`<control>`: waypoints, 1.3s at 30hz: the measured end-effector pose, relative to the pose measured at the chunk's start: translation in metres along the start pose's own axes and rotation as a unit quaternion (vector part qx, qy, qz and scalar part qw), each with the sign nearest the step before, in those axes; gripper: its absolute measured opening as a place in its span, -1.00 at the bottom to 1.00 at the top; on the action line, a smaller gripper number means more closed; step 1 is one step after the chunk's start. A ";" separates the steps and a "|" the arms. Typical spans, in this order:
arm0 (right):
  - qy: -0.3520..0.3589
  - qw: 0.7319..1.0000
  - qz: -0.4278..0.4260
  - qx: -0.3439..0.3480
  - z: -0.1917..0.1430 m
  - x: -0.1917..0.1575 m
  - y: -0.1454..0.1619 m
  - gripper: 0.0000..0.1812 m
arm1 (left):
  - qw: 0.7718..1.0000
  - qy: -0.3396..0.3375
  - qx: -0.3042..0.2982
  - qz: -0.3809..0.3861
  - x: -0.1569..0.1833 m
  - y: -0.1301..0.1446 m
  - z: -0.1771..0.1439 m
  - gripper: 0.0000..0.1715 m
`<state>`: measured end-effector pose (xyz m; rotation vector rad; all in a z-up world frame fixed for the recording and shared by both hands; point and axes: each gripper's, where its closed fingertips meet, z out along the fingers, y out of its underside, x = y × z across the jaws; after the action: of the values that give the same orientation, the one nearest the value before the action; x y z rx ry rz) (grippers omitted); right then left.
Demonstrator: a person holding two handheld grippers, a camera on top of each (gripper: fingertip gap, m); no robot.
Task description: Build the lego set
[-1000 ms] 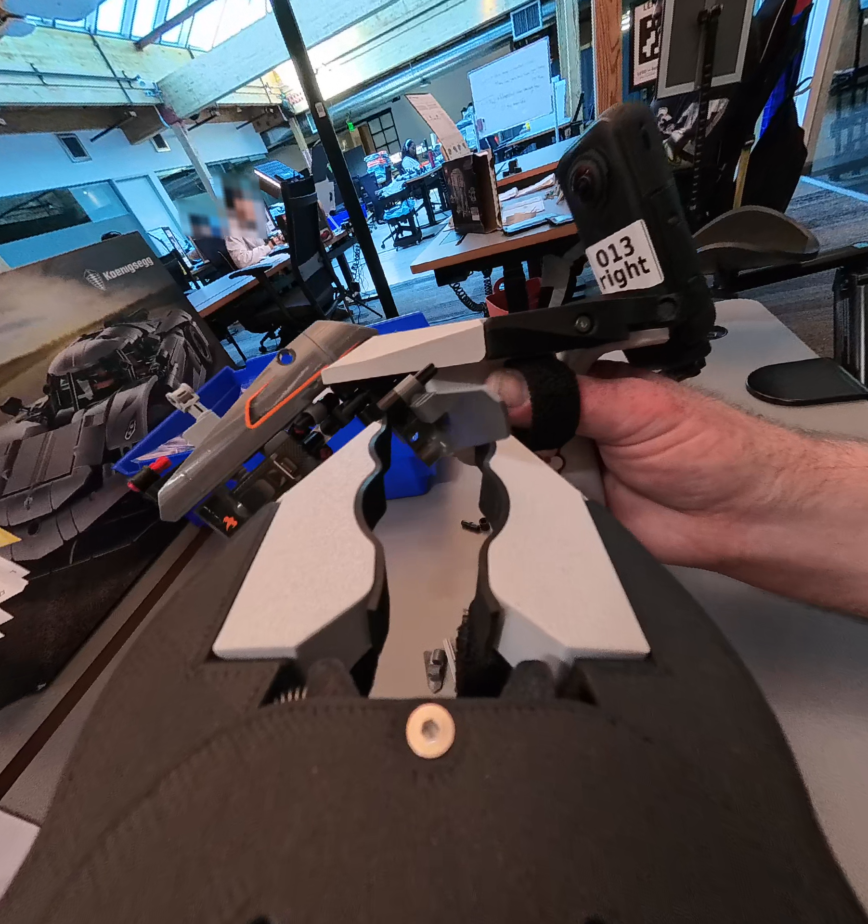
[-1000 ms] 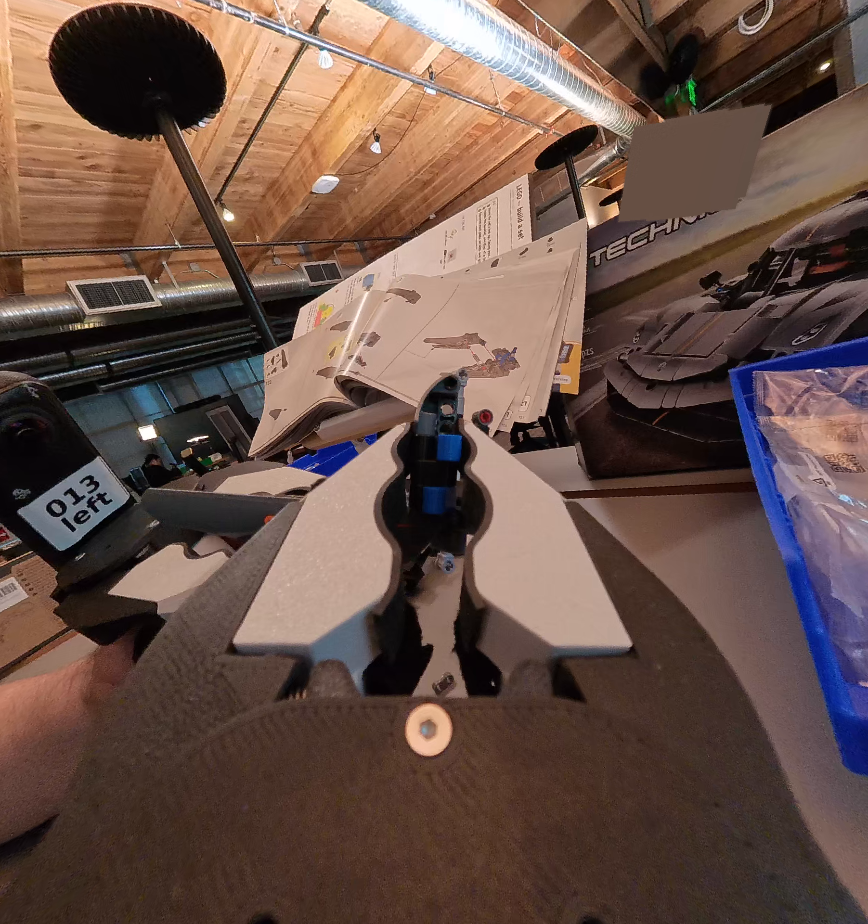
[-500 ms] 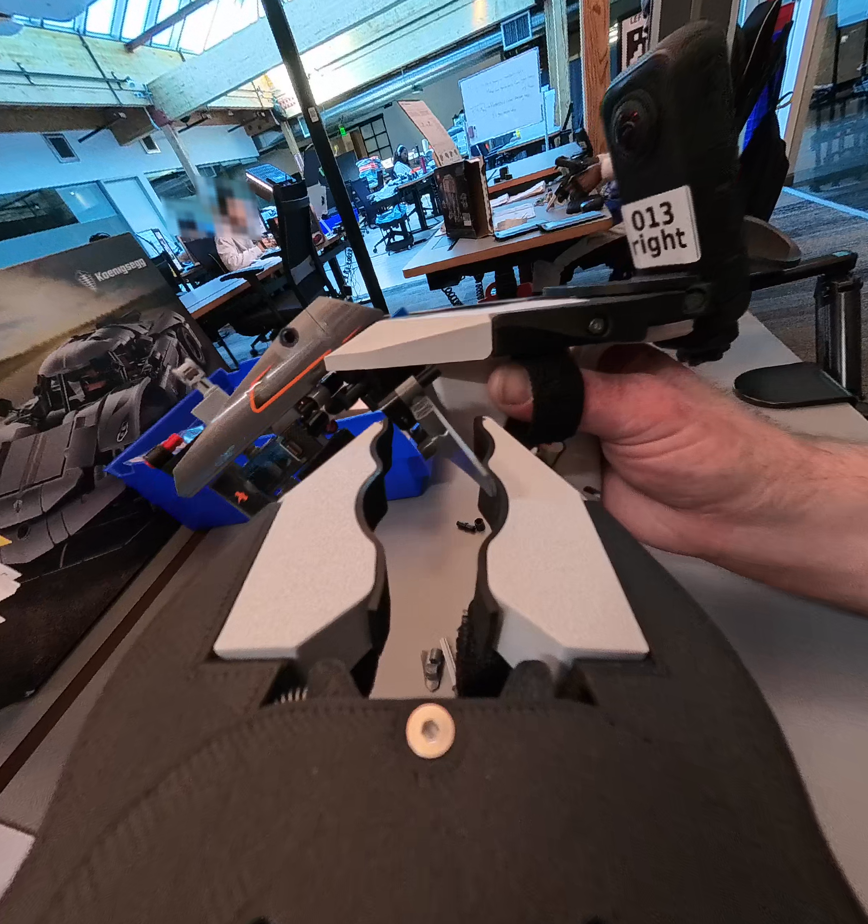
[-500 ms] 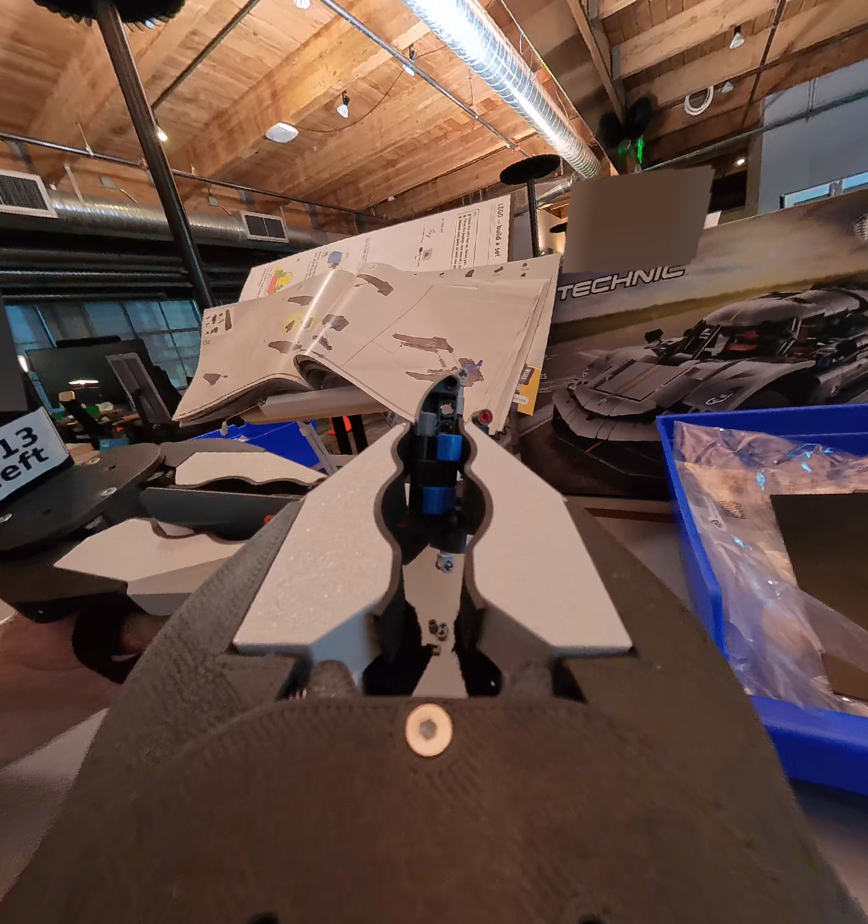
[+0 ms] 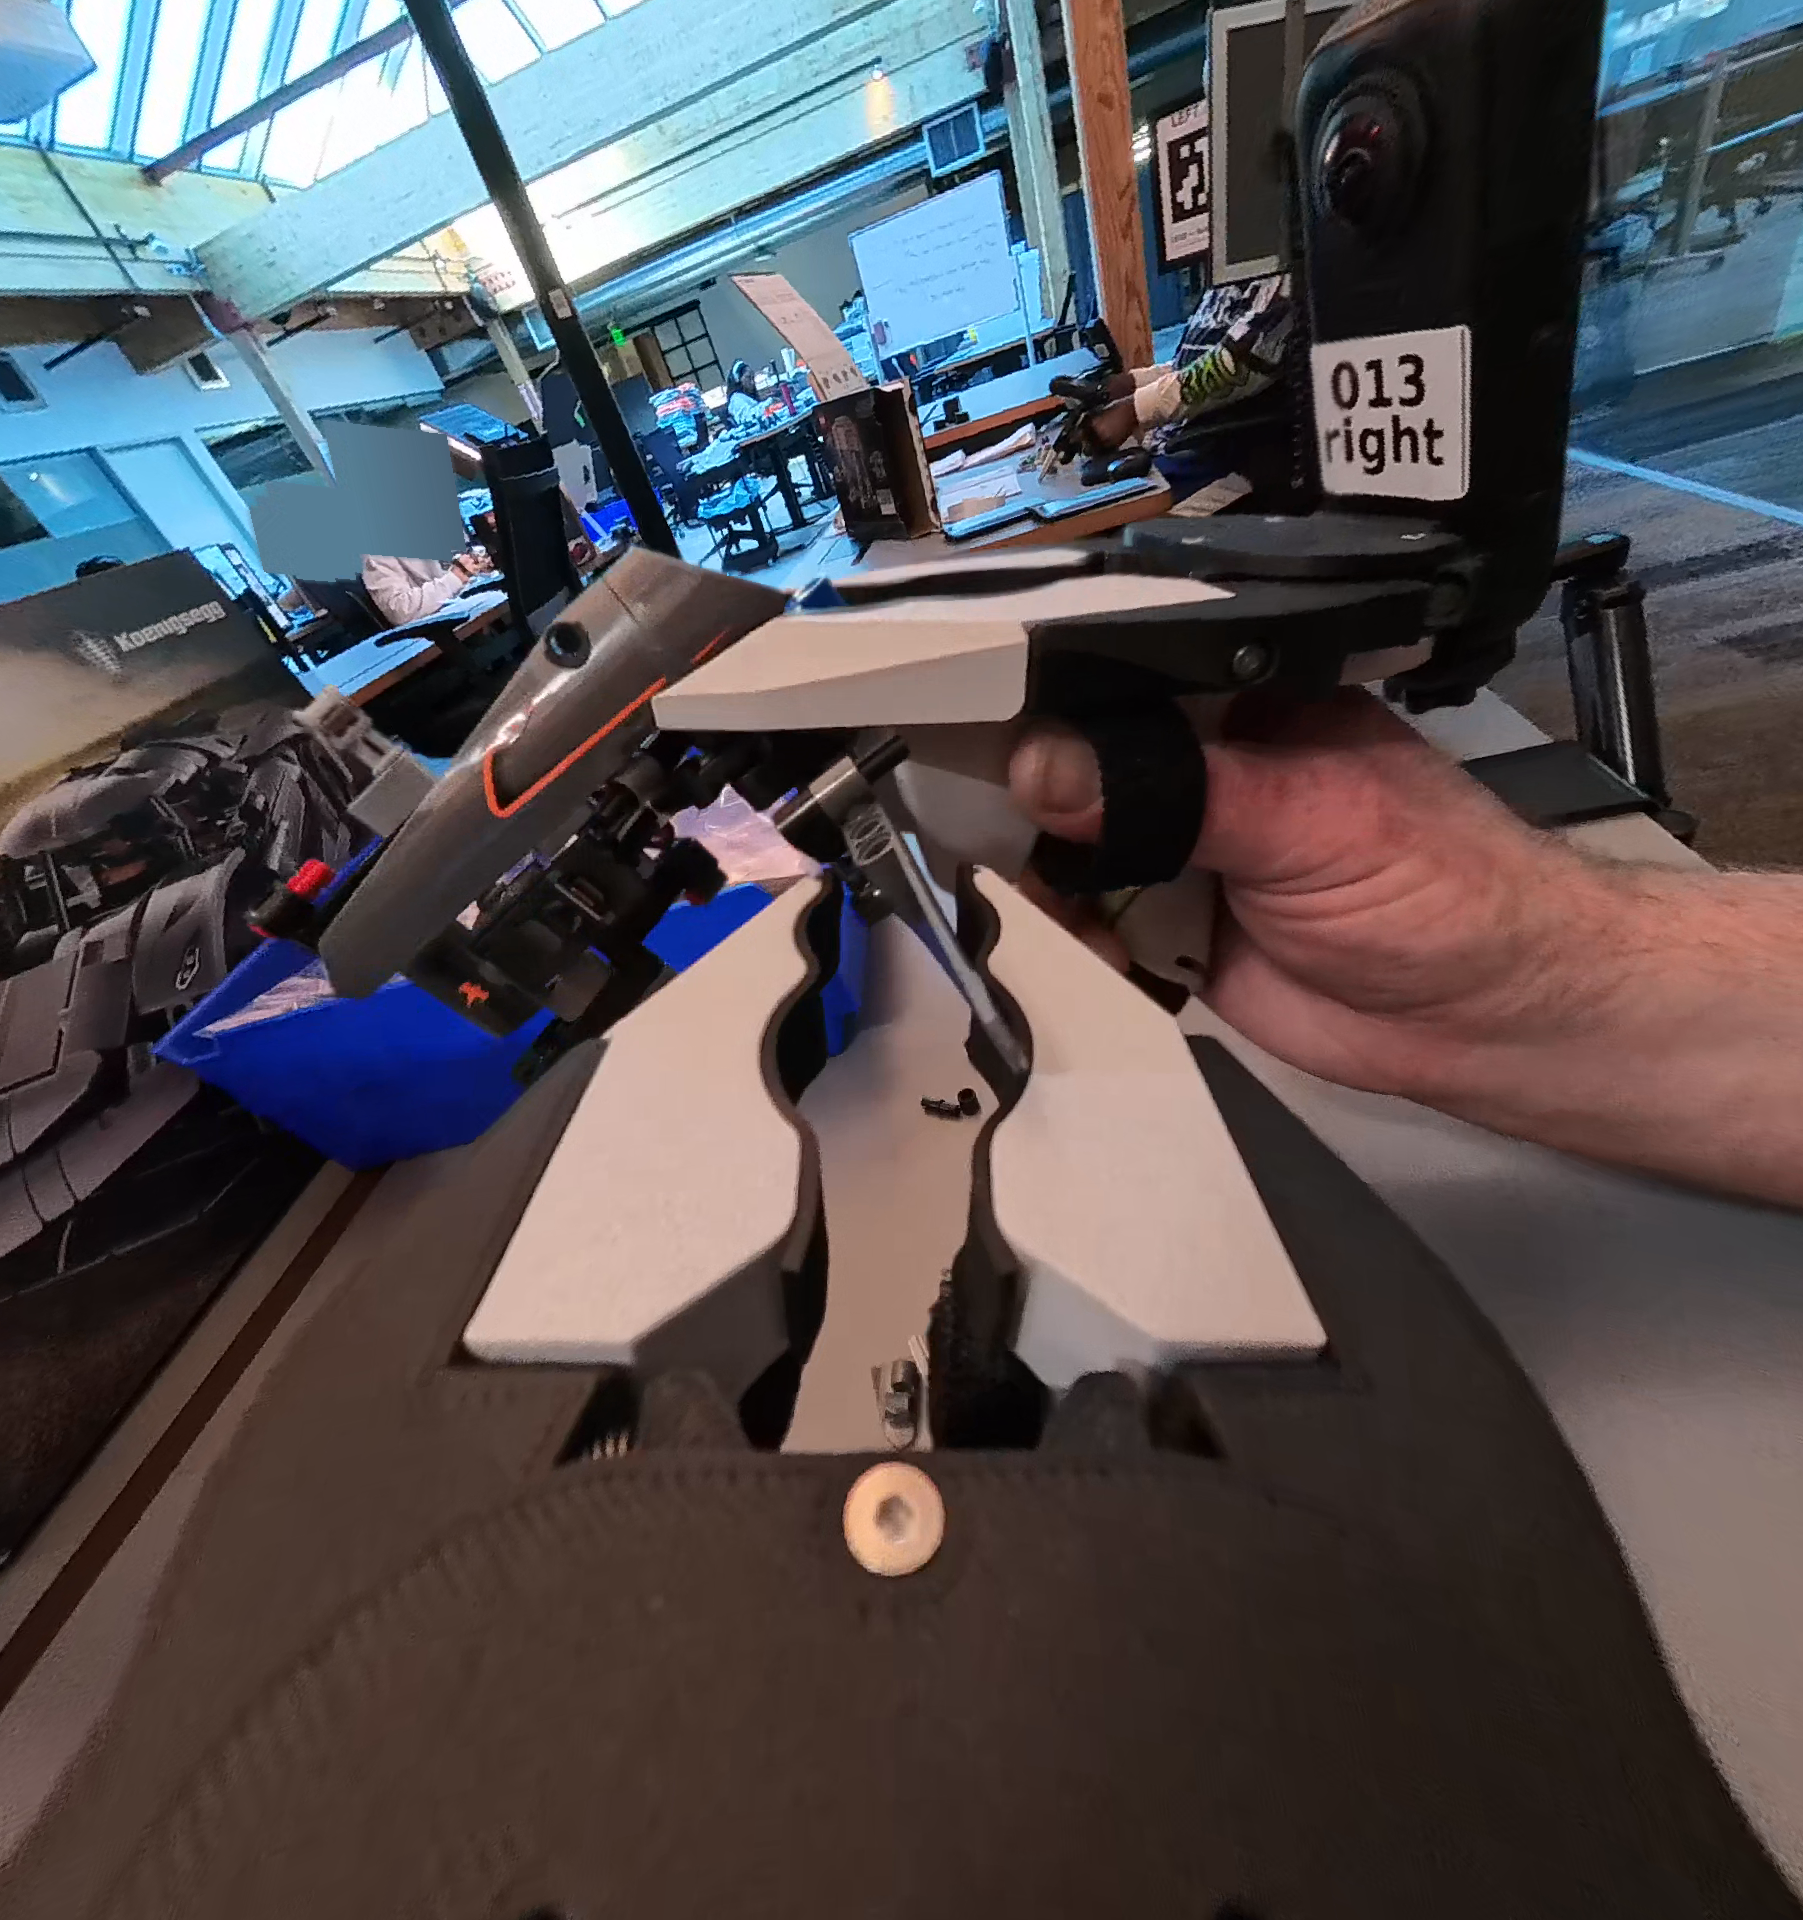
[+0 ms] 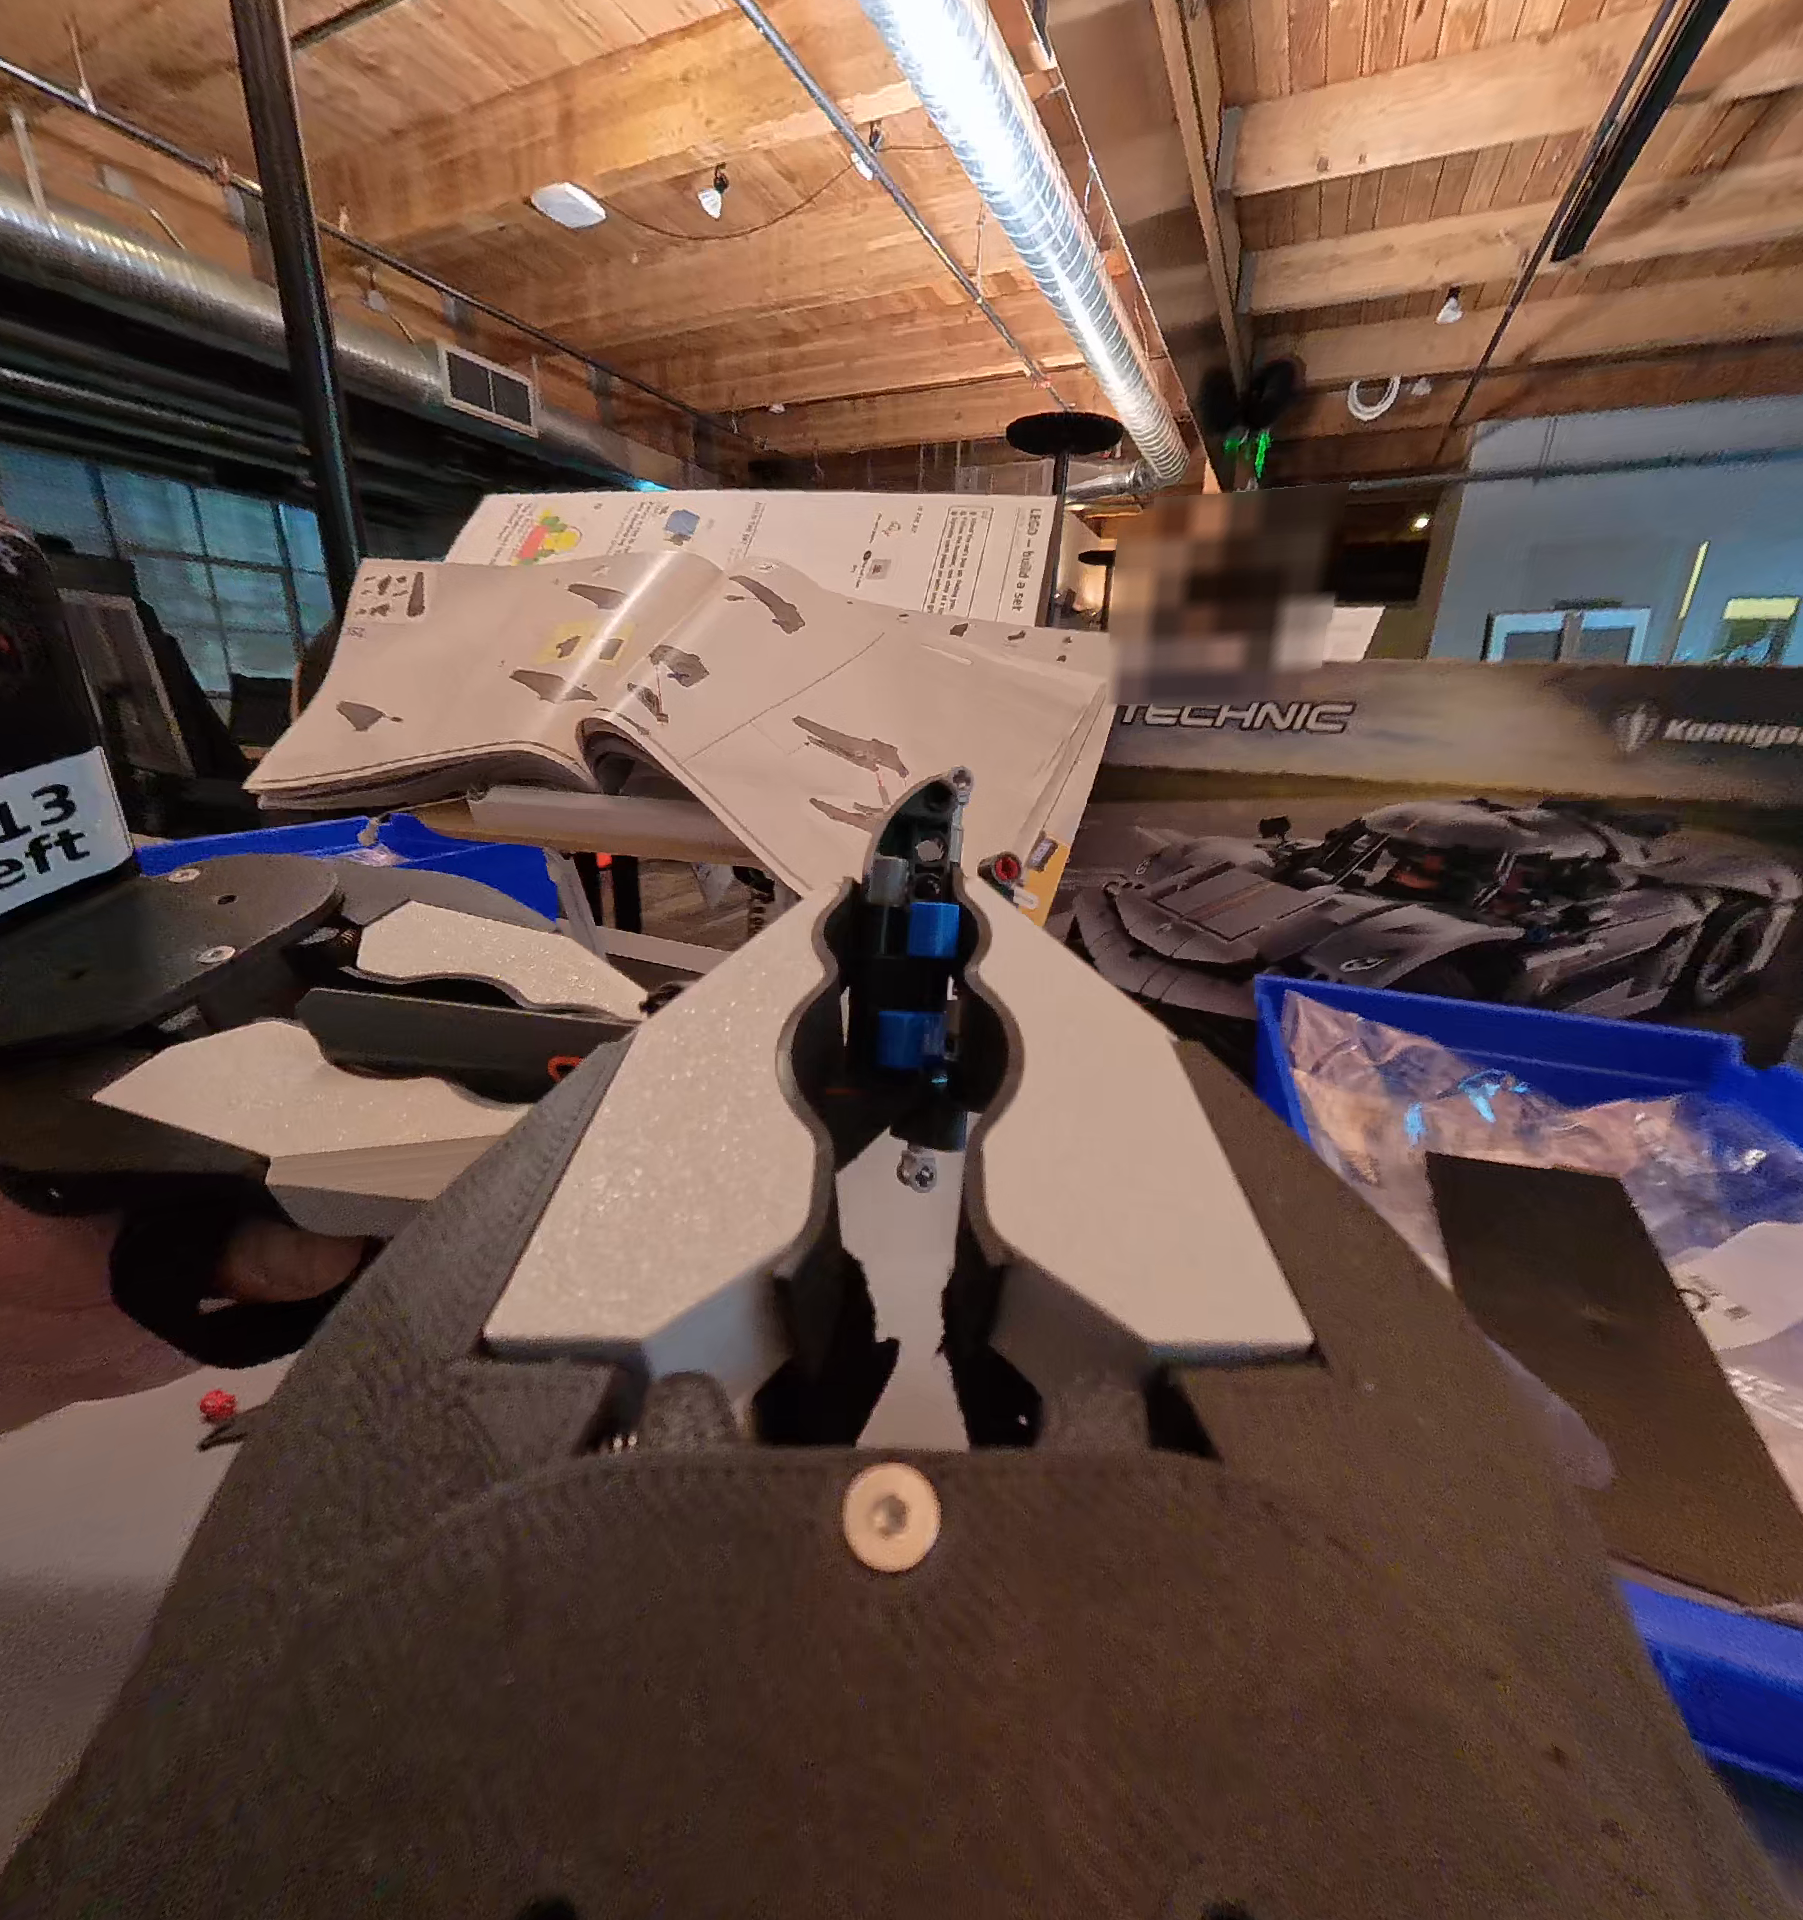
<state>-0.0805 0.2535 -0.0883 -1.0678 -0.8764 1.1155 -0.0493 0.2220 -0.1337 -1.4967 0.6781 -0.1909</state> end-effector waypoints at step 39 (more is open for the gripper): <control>-0.036 0.997 -0.046 0.042 -0.006 -0.020 -0.023 -0.86 | 0.993 -0.026 0.019 0.110 -0.002 -0.003 -0.010 -1.00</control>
<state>-0.0733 0.2303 -0.0681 -0.9133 -0.9188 1.1099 -0.0550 0.2143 -0.1300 -1.3743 0.7871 0.0042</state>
